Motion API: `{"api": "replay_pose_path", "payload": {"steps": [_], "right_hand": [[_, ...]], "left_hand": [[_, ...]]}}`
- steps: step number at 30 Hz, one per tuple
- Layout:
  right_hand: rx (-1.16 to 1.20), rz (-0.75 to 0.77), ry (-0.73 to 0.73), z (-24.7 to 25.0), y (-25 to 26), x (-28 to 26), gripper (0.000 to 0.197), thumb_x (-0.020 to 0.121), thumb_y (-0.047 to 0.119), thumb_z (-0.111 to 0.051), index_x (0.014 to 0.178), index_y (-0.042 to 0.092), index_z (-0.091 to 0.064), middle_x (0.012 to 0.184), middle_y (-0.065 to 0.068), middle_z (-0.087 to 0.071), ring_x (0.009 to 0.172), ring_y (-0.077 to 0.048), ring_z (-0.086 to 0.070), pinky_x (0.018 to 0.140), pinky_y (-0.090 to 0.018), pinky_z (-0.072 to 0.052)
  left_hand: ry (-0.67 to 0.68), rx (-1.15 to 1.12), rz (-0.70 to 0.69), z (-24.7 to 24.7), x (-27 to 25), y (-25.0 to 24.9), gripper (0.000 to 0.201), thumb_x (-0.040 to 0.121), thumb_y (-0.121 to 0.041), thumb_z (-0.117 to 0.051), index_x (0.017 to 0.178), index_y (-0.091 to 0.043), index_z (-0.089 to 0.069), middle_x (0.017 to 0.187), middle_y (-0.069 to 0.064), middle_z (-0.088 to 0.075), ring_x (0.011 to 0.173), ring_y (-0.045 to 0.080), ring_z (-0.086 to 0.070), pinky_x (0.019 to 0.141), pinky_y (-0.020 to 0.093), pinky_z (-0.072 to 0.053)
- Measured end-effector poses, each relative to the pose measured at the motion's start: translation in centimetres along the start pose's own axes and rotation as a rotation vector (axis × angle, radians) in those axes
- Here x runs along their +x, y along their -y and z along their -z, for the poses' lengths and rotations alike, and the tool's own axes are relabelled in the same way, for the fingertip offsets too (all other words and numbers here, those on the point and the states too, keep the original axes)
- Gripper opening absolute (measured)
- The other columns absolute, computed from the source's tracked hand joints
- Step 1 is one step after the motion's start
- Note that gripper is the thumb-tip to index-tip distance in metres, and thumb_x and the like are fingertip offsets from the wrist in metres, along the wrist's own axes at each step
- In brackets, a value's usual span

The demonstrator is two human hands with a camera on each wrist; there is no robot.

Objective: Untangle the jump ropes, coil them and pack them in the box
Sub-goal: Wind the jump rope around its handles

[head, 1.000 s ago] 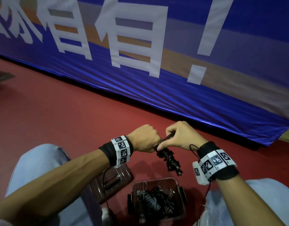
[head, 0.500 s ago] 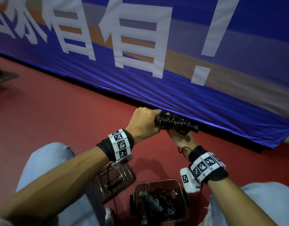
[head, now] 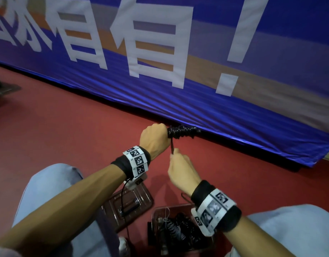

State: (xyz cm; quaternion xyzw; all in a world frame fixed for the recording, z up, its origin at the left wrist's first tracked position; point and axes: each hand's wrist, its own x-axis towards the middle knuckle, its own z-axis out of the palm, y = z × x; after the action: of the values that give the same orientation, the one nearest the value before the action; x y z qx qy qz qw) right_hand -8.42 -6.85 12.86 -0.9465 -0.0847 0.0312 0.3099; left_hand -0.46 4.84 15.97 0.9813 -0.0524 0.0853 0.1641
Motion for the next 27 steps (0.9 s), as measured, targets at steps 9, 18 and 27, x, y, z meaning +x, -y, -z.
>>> {"api": "replay_pose_path", "payload": {"steps": [9, 18, 27], "right_hand": [[0.150, 0.168, 0.047, 2.7, -0.7, -0.6, 0.009, 0.103, 0.015, -0.052, 0.099, 0.022, -0.055, 0.079, 0.001, -0.066, 0.063, -0.013, -0.060, 0.058, -0.032, -0.051], [0.030, 0.345, 0.233, 5.5, -2.3, -0.9, 0.014, 0.100, 0.015, -0.057, 0.098, 0.024, -0.068, 0.076, 0.011, -0.073, 0.062, 0.001, -0.060, 0.063, -0.019, -0.045], [0.222, 0.300, -0.085, 7.6, -3.7, 0.3, 0.024, 0.106, 0.033, -0.053, 0.086, 0.021, -0.061, 0.084, 0.006, -0.059, 0.079, -0.011, -0.058, 0.075, -0.034, -0.048]], "left_hand": [[0.288, 0.175, -0.139, -2.6, -1.2, -0.5, 0.024, 0.080, -0.012, -0.054, 0.059, -0.015, -0.043, 0.078, 0.011, -0.069, 0.071, 0.035, -0.067, 0.060, 0.036, -0.052], [0.483, 0.144, -0.363, -3.4, -3.1, -2.1, 0.011, 0.079, -0.018, -0.070, 0.074, -0.010, -0.064, 0.086, 0.011, -0.073, 0.084, 0.032, -0.070, 0.070, 0.037, -0.055], [0.182, 0.221, -0.496, -2.9, -3.7, -3.9, 0.024, 0.088, -0.018, -0.053, 0.110, -0.010, -0.058, 0.094, 0.012, -0.068, 0.079, 0.038, -0.065, 0.059, 0.037, -0.042]]}}
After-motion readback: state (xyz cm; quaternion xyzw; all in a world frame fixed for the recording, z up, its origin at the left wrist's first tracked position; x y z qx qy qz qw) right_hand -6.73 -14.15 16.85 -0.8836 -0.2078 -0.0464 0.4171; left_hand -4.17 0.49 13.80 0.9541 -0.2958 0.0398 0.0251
